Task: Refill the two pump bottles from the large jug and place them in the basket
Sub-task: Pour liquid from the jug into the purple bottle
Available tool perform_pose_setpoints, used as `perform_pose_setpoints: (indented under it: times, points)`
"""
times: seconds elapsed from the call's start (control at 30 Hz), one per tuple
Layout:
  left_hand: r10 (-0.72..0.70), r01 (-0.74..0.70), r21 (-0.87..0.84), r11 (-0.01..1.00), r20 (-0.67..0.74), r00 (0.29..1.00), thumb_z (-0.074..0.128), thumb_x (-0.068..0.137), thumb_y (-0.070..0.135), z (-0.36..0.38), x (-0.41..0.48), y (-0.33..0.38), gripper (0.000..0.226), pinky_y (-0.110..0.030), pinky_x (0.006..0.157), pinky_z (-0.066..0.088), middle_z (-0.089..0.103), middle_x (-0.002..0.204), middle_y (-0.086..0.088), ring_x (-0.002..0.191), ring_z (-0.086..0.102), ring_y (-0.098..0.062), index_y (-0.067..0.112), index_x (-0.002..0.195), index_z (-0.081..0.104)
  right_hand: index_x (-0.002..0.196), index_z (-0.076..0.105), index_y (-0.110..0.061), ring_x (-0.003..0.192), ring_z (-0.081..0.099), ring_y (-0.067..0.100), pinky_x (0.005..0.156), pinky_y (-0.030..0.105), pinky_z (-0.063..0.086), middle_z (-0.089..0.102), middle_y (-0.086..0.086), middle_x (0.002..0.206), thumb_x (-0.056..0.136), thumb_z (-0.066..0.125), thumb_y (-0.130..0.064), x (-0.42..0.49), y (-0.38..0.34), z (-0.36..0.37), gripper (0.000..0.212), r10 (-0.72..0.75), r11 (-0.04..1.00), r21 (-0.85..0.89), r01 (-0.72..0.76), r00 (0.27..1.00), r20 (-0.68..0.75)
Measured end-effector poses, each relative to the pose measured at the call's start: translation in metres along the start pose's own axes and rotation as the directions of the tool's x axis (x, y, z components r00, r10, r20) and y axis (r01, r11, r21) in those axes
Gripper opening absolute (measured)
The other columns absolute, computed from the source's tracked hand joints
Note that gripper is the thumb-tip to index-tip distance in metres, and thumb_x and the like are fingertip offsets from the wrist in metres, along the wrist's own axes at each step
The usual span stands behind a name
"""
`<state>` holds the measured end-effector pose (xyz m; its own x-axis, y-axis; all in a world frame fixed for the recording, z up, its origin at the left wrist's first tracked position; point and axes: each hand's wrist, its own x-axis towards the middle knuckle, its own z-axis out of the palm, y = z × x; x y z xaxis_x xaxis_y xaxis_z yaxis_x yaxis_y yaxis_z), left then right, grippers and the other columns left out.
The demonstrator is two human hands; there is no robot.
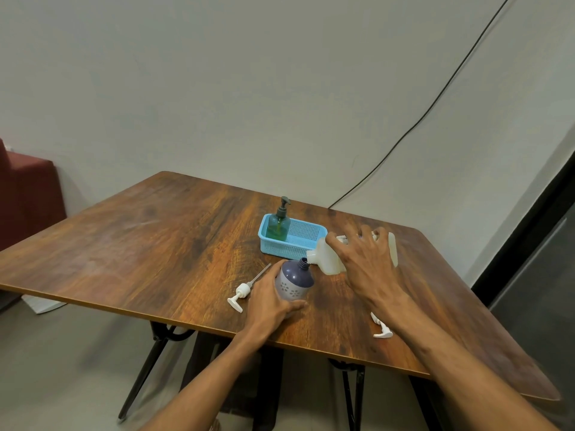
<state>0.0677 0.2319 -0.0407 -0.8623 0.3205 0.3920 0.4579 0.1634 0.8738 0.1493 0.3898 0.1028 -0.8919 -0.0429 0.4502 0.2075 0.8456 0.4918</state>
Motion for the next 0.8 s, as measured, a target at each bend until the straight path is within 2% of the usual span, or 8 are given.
perform_pose_setpoints:
  times: [0.8]
  points:
    - [0.006,-0.006,0.008,1.0,-0.005,1.0,0.091,0.051,0.05,-0.0003,0.0005,0.0006,0.091,-0.036,0.096,0.054,0.064,0.118,0.018,0.109,0.06,0.002,0.035,0.131,0.052,0.113,0.06,-0.022,0.084,0.061,0.038,0.074,0.055,0.047,0.062,0.014,0.101,0.048,0.092,-0.015,0.0024,-0.0001,-0.0065,0.073,-0.015,1.0,-0.02,0.015,1.0,0.012]
